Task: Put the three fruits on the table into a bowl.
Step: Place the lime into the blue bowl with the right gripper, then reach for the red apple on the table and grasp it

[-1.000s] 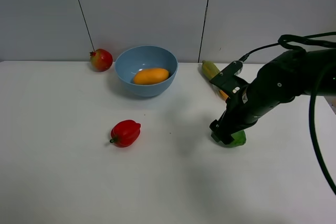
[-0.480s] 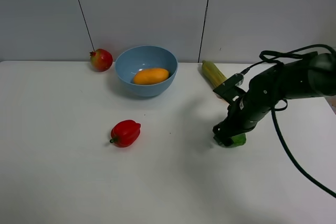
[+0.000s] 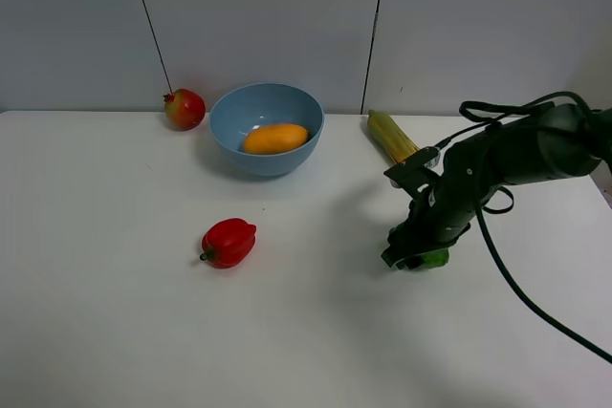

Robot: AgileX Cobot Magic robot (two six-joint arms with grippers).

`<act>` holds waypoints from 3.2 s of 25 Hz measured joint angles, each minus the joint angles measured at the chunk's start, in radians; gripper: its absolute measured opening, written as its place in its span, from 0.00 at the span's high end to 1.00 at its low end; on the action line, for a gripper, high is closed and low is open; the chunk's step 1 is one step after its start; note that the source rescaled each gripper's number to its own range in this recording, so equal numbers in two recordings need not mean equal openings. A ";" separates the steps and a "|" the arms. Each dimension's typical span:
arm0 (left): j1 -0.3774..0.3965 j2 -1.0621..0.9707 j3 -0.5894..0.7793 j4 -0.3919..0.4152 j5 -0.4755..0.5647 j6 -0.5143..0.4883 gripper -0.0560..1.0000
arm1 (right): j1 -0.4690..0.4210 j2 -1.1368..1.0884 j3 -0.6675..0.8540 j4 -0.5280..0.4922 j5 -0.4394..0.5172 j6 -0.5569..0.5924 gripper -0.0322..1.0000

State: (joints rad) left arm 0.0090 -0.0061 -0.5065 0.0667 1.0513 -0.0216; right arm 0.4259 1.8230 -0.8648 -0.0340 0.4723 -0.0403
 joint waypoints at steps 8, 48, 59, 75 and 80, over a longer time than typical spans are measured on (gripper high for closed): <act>0.000 0.000 0.000 0.000 0.000 0.000 0.00 | 0.000 -0.061 -0.447 0.158 0.080 0.112 0.91; 0.000 0.000 0.000 0.000 0.000 0.000 0.00 | 0.123 -0.092 -1.096 0.223 -0.096 0.081 0.01; 0.000 0.000 0.000 0.000 0.000 0.000 0.00 | 0.123 -0.623 -0.675 -0.065 -0.181 0.079 0.00; 0.000 0.000 0.000 0.000 0.000 0.000 0.00 | -0.247 -1.476 0.191 -0.188 0.219 0.280 0.00; 0.000 0.000 0.000 0.000 0.000 0.000 0.00 | -0.355 -1.680 0.254 -0.143 0.423 0.286 0.00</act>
State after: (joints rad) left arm 0.0090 -0.0061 -0.5065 0.0667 1.0513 -0.0216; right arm 0.0707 0.1427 -0.6104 -0.1772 0.8957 0.2453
